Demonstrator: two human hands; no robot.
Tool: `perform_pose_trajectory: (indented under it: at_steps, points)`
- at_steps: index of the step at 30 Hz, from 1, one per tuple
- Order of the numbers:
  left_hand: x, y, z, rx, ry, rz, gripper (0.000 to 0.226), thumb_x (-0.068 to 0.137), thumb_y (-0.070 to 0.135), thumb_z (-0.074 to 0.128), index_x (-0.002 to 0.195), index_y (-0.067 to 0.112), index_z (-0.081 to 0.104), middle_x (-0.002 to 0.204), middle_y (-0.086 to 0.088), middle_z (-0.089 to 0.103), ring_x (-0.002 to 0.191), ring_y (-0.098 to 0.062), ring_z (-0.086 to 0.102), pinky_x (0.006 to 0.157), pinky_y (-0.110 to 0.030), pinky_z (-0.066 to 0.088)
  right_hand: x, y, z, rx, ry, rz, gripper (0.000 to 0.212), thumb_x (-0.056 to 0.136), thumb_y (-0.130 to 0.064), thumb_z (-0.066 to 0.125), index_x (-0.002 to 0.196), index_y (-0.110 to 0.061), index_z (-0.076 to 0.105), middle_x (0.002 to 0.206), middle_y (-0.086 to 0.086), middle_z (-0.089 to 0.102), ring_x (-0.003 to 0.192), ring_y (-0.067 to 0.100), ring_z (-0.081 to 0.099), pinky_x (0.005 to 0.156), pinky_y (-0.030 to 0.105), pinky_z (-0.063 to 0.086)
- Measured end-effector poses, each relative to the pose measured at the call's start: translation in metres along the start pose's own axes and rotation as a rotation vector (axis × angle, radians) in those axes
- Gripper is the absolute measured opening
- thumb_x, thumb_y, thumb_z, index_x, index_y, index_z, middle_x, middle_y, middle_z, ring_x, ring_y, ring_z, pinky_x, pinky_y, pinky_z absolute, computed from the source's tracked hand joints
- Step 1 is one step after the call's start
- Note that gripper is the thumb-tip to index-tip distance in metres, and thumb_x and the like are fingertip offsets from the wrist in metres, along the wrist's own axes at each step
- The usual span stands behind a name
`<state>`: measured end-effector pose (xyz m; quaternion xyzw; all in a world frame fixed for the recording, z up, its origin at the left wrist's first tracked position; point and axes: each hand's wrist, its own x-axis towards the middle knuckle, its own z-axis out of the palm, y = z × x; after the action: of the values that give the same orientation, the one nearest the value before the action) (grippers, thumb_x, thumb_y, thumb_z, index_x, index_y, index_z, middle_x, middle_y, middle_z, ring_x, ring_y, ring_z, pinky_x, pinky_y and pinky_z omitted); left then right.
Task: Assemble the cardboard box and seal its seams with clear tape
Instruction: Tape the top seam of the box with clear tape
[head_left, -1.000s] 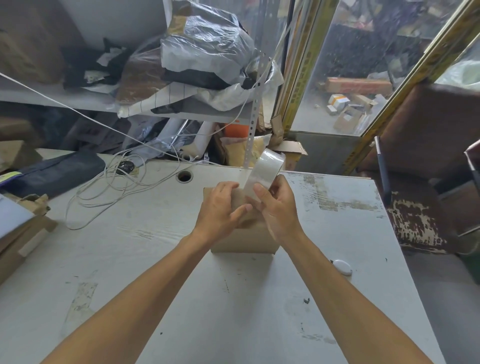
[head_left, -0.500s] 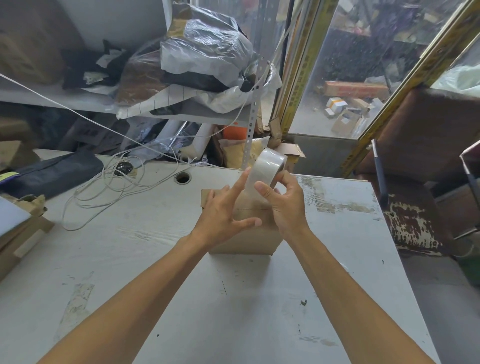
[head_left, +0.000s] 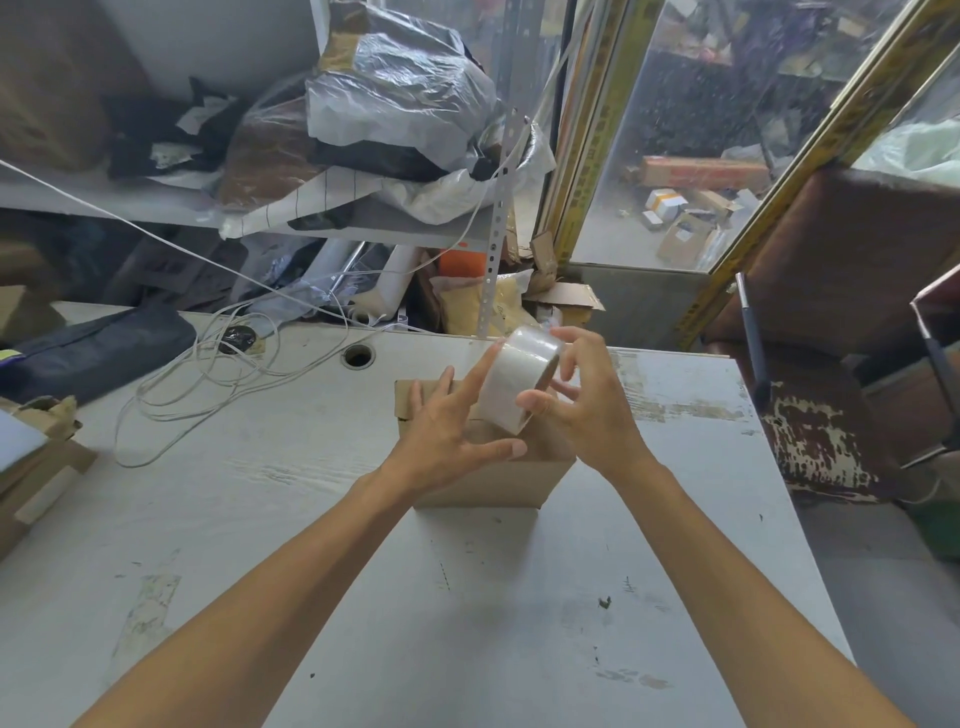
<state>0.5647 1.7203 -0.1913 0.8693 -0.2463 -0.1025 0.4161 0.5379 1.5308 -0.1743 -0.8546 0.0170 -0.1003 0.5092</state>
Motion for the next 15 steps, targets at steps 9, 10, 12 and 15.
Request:
perform_pose_trajectory:
  at_steps: [9,10,12,15]
  points:
    - [0.0,0.001,0.001,-0.012,0.037,-0.032,0.091,0.075,0.06,0.064,0.144,0.065,0.005,0.142,-0.007,0.052,0.139,-0.027,0.036,0.117,-0.061,0.008,0.021,-0.028,-0.017,-0.346,-0.245,-0.045,0.072,0.059,-0.054,0.088,0.116,-0.035,0.049,0.126,-0.011,0.037,0.117,0.013,0.038,0.091,0.027,0.038]
    - [0.0,0.001,-0.001,-0.052,0.036,-0.045,0.091,0.075,0.056,0.067,0.146,0.06,0.01,0.139,0.0,0.053,0.134,-0.009,0.038,0.117,-0.06,0.01,0.022,-0.032,-0.015,-0.341,-0.253,-0.036,0.07,0.059,-0.052,0.089,0.112,-0.032,0.047,0.118,-0.01,0.045,0.108,0.014,0.046,0.082,0.024,0.041]
    - [-0.002,0.0,-0.005,-0.095,0.019,-0.068,0.087,0.075,0.048,0.072,0.148,0.046,0.025,0.127,0.009,0.055,0.111,0.028,0.03,0.118,-0.057,0.013,0.022,-0.034,-0.017,-0.307,-0.24,-0.014,0.067,0.061,-0.049,0.089,0.107,-0.03,0.044,0.102,-0.011,0.051,0.091,0.009,0.053,0.066,0.019,0.043]
    - [-0.002,-0.009,-0.009,-0.09,-0.014,-0.073,0.073,0.07,0.056,0.065,0.137,0.032,0.047,0.11,0.019,0.065,0.113,0.027,0.03,0.116,-0.056,0.015,0.017,-0.031,-0.029,-0.24,-0.258,0.004,0.06,0.065,-0.044,0.088,0.108,-0.032,0.047,0.102,-0.012,0.052,0.089,0.007,0.054,0.062,0.012,0.042]
